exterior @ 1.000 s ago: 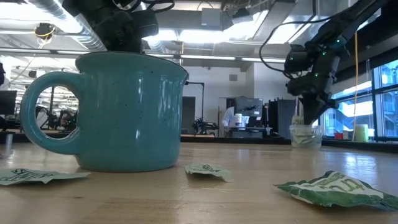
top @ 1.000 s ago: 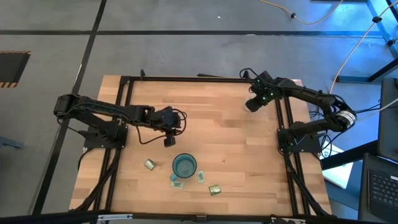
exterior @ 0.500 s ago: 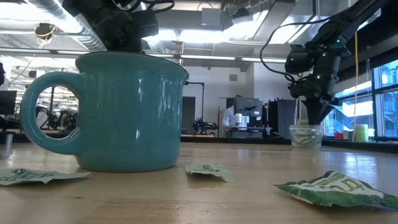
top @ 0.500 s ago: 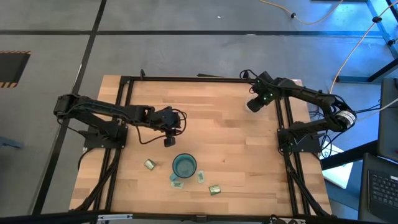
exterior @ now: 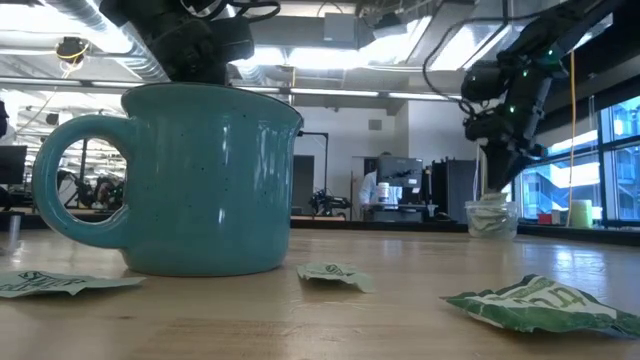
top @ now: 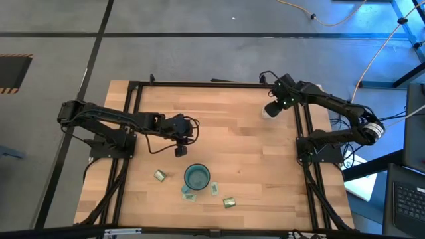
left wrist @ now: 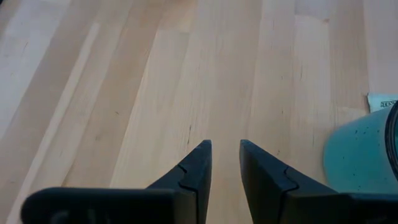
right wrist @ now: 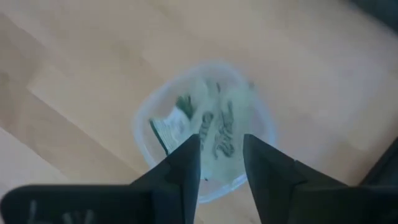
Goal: Pick and place items into bin
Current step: Put the stevia packet into the transparent bin, then put the truvia packet into the transparent bin
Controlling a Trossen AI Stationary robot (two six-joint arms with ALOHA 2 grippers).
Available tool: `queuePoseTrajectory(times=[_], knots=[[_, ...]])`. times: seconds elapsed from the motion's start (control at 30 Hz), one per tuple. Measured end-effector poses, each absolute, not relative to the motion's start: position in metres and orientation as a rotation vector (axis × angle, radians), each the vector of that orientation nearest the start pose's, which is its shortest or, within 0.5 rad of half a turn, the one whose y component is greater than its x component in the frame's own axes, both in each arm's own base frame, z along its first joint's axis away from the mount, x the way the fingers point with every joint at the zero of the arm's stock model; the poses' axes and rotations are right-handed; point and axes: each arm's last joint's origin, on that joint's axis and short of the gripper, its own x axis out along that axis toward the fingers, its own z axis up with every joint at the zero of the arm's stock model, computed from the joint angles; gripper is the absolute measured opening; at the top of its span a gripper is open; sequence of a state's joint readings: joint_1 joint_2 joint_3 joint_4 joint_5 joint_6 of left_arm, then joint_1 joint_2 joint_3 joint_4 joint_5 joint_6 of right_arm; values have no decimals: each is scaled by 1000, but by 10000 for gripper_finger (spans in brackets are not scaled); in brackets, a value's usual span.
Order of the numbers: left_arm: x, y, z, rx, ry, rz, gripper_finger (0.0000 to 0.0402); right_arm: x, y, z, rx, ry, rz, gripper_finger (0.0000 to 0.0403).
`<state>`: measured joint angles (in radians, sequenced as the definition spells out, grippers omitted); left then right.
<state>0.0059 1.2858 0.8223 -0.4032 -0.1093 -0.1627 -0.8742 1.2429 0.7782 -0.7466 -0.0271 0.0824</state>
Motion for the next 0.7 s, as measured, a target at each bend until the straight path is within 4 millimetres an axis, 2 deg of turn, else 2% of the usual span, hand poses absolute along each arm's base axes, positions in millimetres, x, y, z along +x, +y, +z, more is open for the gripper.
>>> queuePoseTrajectory(times=[0.23,0.4,0.53,0.7], knots=[[251,4,225,-107,896,175,75,137,-162,242,572,956,-817,125],[244,1,220,-120,996,102,75,137,-158,247,573,929,-819,125],[233,-13,214,-121,1134,-22,68,142,-153,247,556,935,-790,125],[222,-40,210,-103,1228,-93,70,150,-150,249,520,903,-758,125]])
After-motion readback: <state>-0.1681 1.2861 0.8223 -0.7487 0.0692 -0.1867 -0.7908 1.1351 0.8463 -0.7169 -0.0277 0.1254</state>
